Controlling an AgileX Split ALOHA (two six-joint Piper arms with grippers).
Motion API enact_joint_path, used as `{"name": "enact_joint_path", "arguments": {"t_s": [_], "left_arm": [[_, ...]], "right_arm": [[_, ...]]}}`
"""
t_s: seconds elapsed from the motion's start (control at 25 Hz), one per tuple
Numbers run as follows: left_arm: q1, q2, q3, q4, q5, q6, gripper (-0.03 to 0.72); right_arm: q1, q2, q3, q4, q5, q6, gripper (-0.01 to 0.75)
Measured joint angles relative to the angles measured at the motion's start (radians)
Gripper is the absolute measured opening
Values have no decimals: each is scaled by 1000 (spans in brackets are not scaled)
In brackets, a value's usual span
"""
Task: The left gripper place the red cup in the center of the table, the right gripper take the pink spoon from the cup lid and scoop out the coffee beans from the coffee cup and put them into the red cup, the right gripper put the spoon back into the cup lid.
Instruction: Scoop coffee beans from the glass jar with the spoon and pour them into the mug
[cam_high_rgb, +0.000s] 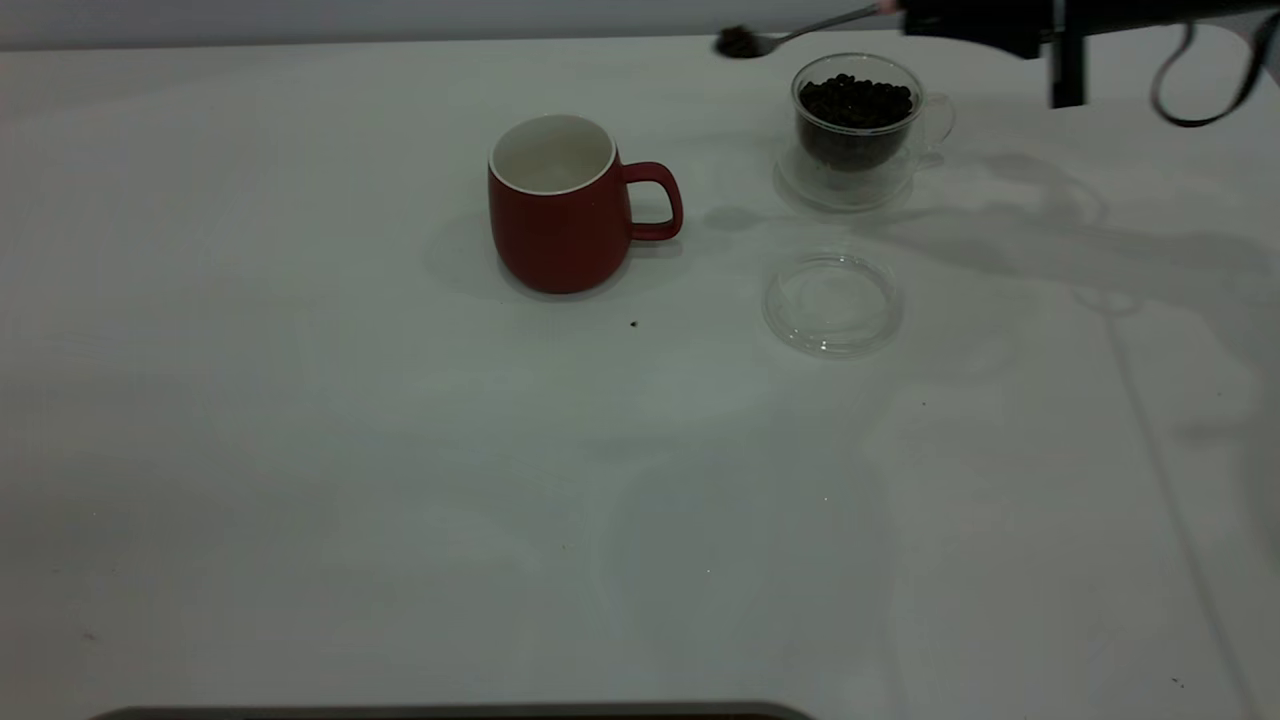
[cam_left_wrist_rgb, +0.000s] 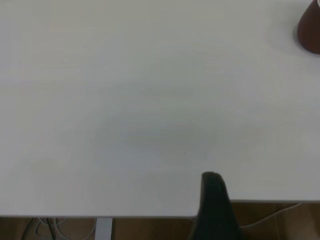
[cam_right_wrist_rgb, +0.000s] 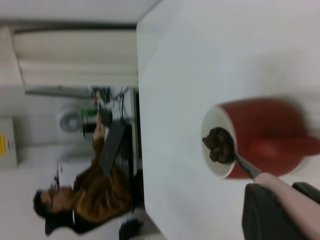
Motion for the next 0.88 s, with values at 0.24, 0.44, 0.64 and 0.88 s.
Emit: {"name": "enact_joint_path", "arguments": {"t_s": [0.24, 0.44, 0.64, 0.88], "left_arm": [[0, 0, 0, 0, 0, 1, 587], [0, 0, 0, 0, 0, 2, 587], [0, 0, 0, 0, 0, 2, 587], [0, 0, 0, 0, 0, 2, 587]], "right_arm": [[116, 0, 0, 21, -12, 0, 96], [202, 0, 0, 70, -110, 0, 96], [252, 0, 0, 88, -215, -27, 96], [280, 0, 0, 152, -316, -172, 96]]}}
